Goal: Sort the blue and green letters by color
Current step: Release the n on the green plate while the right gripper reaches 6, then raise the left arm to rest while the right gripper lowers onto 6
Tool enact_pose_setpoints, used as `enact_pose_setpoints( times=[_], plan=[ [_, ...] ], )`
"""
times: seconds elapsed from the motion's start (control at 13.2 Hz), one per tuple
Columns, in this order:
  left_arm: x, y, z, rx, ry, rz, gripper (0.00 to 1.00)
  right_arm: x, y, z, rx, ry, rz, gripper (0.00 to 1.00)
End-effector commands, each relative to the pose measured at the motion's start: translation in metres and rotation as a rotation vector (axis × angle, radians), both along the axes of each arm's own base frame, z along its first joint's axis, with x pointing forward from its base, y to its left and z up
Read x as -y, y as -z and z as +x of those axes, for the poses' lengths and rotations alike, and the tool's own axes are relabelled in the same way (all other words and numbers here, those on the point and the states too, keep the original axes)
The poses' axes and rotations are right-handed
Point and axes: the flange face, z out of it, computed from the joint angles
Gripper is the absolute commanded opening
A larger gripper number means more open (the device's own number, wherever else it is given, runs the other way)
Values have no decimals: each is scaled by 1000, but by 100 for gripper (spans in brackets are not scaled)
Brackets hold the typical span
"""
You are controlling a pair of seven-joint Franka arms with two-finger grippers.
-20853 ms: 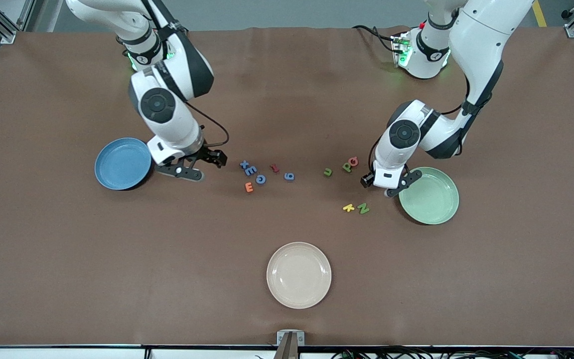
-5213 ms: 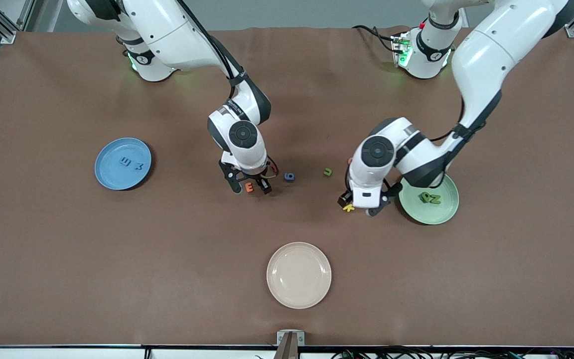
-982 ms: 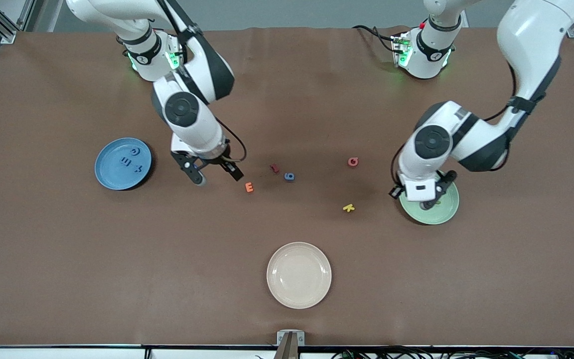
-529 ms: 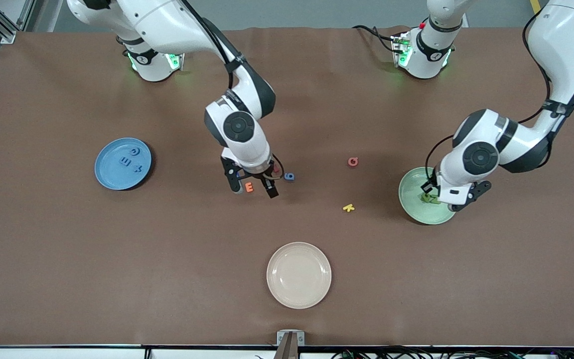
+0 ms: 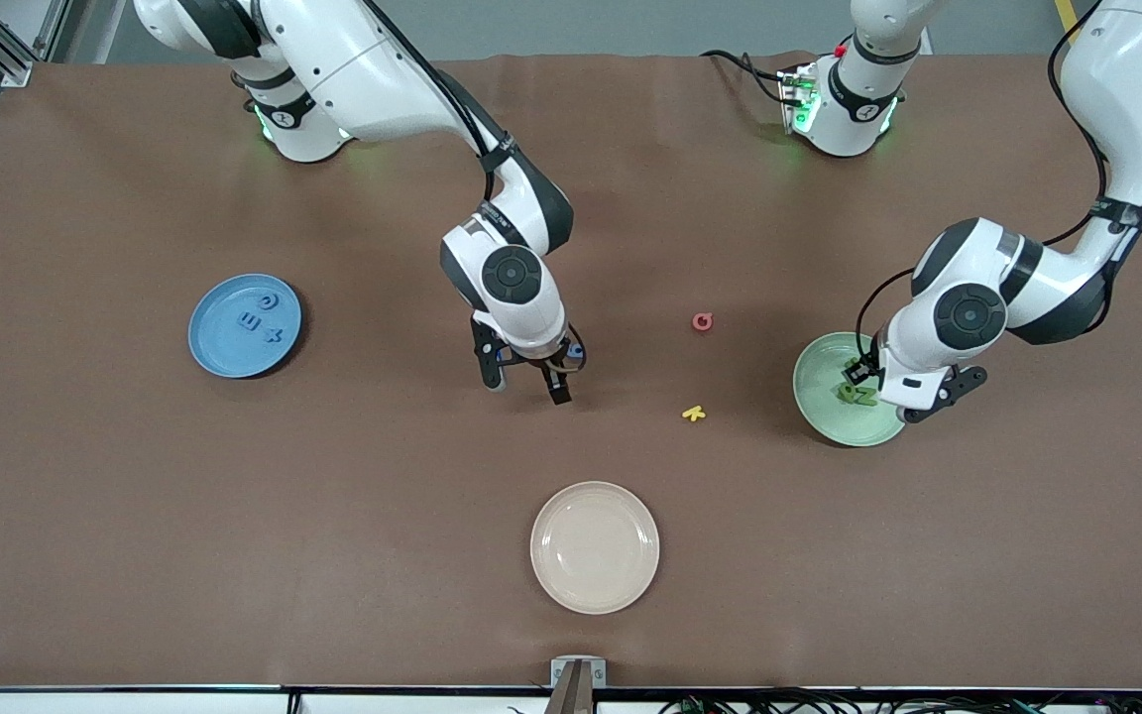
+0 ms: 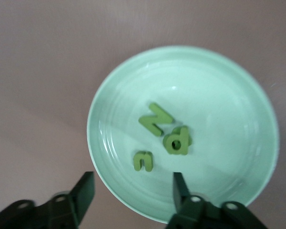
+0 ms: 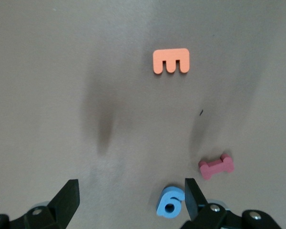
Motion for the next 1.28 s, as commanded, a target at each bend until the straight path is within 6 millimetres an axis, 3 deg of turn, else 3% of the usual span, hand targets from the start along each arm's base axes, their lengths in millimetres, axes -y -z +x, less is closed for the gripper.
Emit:
enact_pose_setpoints(
  times=[0.0,0.15,0.23,0.6,0.83,1.06,1.13,1.21],
  plan=[
    [3,-69,23,31,-4,28,100,-13,11,-7,-4,9,-16,97],
    [11,-112,35,36,-12,31,100,-16,14,-11,-8,5,-19,97],
    [6,-144,45,45,-38,35,100,-17,14,-12,-8,10,-20,97],
    [-34,-253,65,53,-96,11,100,-35,16,-32,-11,13,-28,95],
    [-36,-293,61,81,51,14,100,-43,21,-42,-16,18,-34,94],
    [-26,-302,58,98,76,20,100,-51,34,-53,-17,2,-41,89],
    [-5,-308,55,115,103,42,100,-51,39,-53,-14,0,-41,85],
    [-2,-304,57,108,90,73,100,-50,42,-53,-12,-3,-45,78]
  ],
)
